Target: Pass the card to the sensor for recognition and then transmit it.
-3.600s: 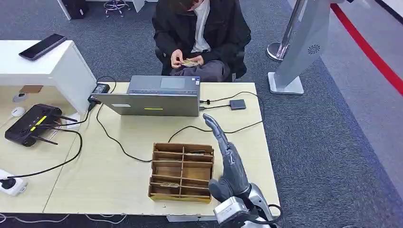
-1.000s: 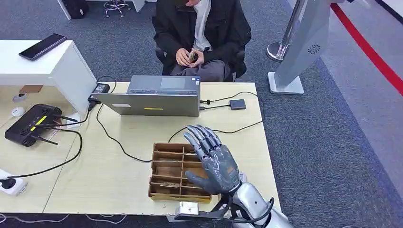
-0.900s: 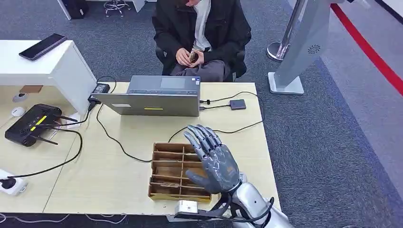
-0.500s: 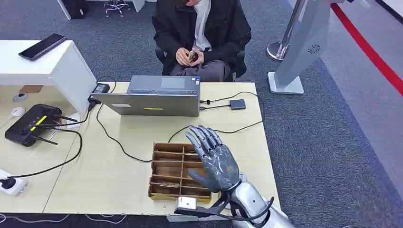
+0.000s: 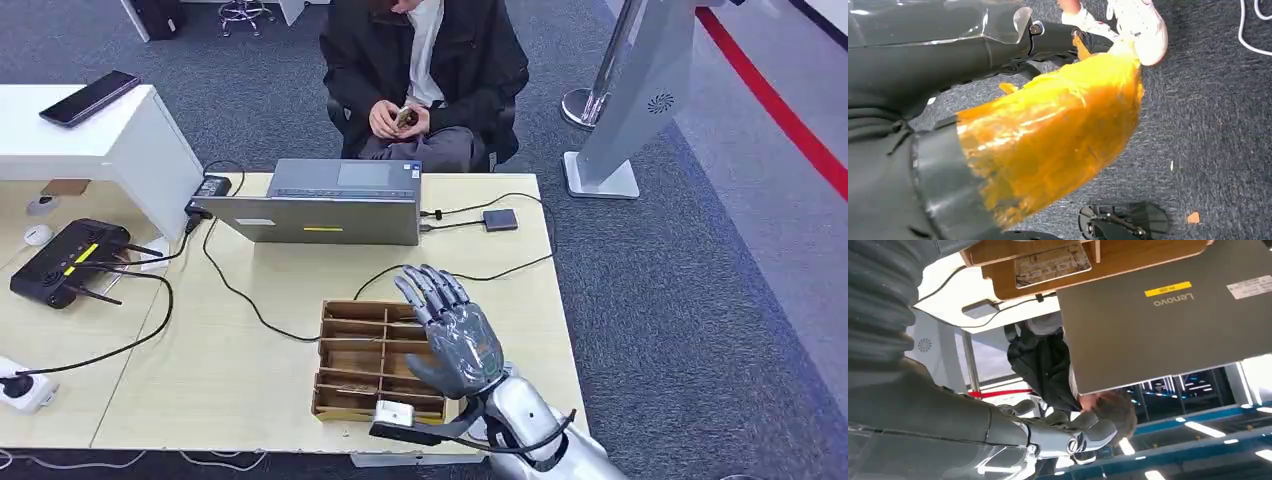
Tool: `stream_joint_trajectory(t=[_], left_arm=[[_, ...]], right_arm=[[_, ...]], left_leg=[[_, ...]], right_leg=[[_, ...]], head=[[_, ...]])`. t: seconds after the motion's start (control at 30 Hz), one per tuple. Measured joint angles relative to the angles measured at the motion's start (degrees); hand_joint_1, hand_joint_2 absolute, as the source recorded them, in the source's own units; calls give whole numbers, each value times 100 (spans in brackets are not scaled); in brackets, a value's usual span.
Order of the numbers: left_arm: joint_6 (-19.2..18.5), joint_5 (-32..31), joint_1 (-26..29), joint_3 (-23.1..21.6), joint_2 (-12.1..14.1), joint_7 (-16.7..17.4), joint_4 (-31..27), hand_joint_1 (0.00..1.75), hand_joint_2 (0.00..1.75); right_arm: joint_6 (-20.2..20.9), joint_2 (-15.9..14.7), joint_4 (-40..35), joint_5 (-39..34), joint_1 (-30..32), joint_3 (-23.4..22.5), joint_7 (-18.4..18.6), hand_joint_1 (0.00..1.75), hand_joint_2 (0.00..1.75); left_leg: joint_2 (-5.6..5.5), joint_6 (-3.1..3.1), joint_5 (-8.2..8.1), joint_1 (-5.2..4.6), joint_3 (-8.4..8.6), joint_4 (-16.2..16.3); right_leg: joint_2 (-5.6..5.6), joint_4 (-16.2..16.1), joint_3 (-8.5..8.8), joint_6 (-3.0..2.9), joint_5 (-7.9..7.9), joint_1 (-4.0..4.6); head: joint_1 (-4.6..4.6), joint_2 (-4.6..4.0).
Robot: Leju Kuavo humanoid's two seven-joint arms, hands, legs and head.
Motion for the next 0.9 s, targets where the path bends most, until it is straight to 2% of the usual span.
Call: stream_joint_trajectory(t=[0.33,0.43,0.9], left_arm=[[-24,-15,-1,-26,0,2,0,0,0],[-33,-17,-2,-35,0,2,0,0,0],[-44,-17,-4,-118,0,2,0,0,0]], right_arm=[[122,83,170,-39,-156,-2,50,0,175],[142,109,205,-39,-197,-2,52,7,175],[273,188,372,-57,-303,0,59,16,175]], left_leg=[[0,0,0,0,0,0],[0,0,0,0,0,0],[0,0,0,0,0,0]], right_leg=[[0,0,0,0,0,0],[0,0,0,0,0,0],[0,0,0,0,0,0]], head=[[0,0],[2,0],[2,0]])
